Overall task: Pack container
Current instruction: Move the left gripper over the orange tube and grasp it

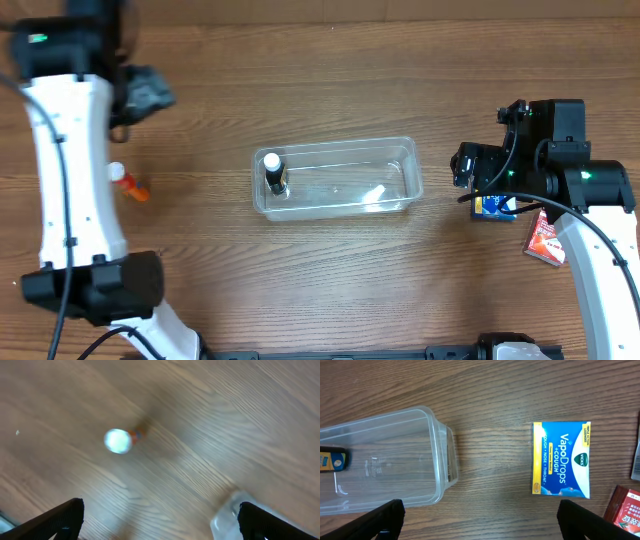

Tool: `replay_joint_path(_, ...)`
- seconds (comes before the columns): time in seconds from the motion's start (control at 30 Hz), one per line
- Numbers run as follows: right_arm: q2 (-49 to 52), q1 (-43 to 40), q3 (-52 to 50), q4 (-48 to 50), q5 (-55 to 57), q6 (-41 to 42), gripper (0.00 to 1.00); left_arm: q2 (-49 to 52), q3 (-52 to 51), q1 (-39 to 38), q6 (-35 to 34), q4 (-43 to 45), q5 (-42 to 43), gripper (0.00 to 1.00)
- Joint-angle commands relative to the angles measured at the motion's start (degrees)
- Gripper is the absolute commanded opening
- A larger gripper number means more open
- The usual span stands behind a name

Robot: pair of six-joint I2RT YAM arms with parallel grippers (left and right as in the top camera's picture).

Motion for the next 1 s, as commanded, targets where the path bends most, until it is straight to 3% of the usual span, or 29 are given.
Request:
replay_joint_path(0.0,-0.5,0.3,1.8,0.4,0.3,-0.1,1.0,-3.0,0.2,5.0,1.0,-0.3,6.5,1.0)
replay_joint_path(0.3,-0.5,0.3,1.7,0.5,0.3,-0.1,1.0,-20.1,-12.3,5.8,-0.8,0.0,-1.4,1.0)
replay_joint_path(0.47,-0.2,0.3,1.4,0.9,0.3,-0.1,1.0,-25.9,-21.6,9.1,0.1,5.7,-2.3,1.0)
replay_joint_path(0.6,0.4,0.3,1.3,0.9,0.3,-0.1,1.0,-23.6,-30.8,13.5,6.1,14.7,5.2,1.0)
replay_joint_path(0.7,0.9,0.3,1.3,0.9,0.3,-0.1,1.0,-19.0,-35.4,15.1,6.9,19.5,5.6,1.0)
replay_joint_path(0.97,1.5,0.3,1.3,0.9,0.3,-0.1,1.0,-3.9,-36.7,15.3,9.4,22.9,6.2,1.0)
